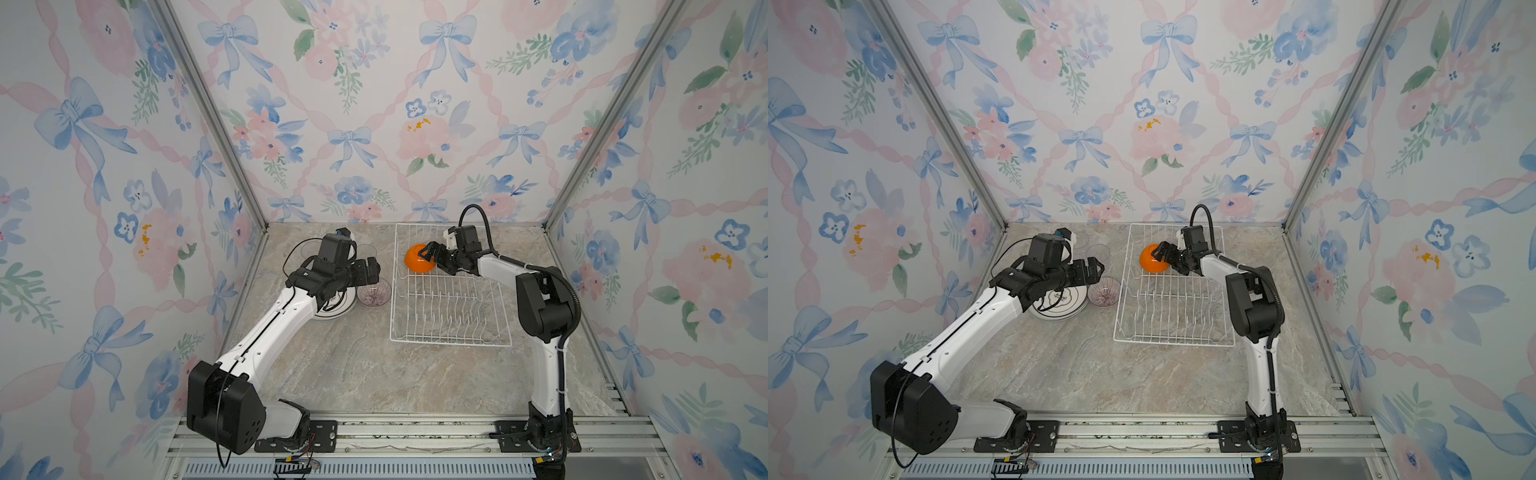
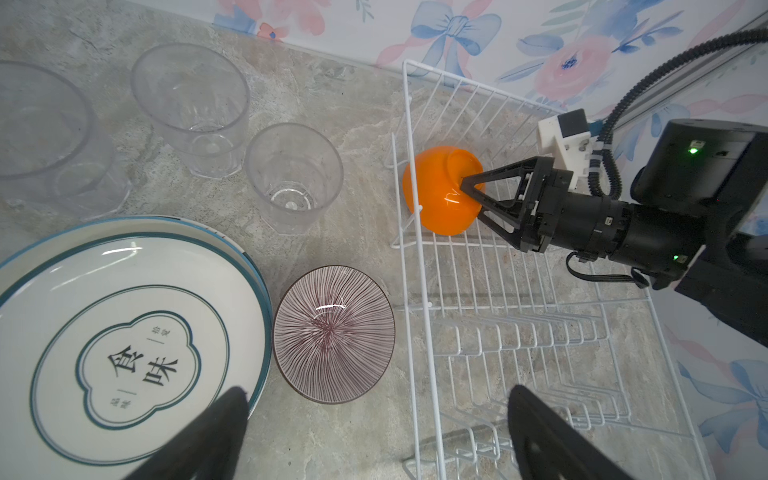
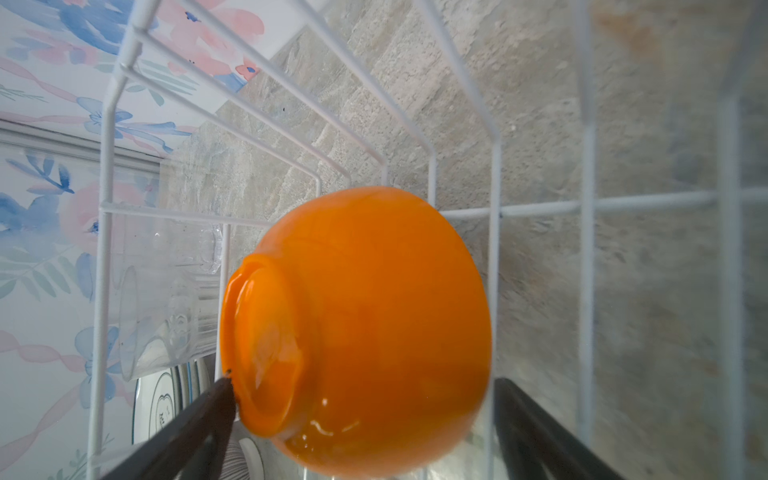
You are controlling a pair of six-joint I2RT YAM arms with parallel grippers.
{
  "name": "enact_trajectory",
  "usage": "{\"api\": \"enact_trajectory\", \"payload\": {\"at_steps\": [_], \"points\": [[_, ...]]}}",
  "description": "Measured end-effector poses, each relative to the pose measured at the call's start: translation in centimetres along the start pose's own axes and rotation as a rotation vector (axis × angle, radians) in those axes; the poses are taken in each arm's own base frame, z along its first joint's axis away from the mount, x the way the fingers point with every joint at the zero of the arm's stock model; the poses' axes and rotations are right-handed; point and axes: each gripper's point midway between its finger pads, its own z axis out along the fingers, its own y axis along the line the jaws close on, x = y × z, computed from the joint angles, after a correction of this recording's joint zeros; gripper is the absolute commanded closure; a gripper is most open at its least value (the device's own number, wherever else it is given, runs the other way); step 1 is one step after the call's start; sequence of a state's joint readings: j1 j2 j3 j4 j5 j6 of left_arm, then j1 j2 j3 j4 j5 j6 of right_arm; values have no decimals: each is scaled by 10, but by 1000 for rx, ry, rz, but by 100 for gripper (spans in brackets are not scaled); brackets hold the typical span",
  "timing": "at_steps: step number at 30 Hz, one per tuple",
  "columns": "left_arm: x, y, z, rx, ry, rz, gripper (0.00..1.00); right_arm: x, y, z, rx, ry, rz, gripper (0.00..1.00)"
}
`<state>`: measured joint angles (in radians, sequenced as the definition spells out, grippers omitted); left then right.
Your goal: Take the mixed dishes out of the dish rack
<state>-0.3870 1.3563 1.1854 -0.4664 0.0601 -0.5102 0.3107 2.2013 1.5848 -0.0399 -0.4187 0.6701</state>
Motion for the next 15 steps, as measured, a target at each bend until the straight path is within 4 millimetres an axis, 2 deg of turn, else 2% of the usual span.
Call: {"api": "enact_trajectory", "payload": {"at_steps": [9,12,15], "points": [[1,-2,0,3,2,3,2,-3,2,6,-22,7,9,0],[1,-2,0,3,2,3,2,-4,3,7,-19,14,8,10],[1,-2,0,3,2,4,2,-4,6,9,-32,16,-8,10]]}}
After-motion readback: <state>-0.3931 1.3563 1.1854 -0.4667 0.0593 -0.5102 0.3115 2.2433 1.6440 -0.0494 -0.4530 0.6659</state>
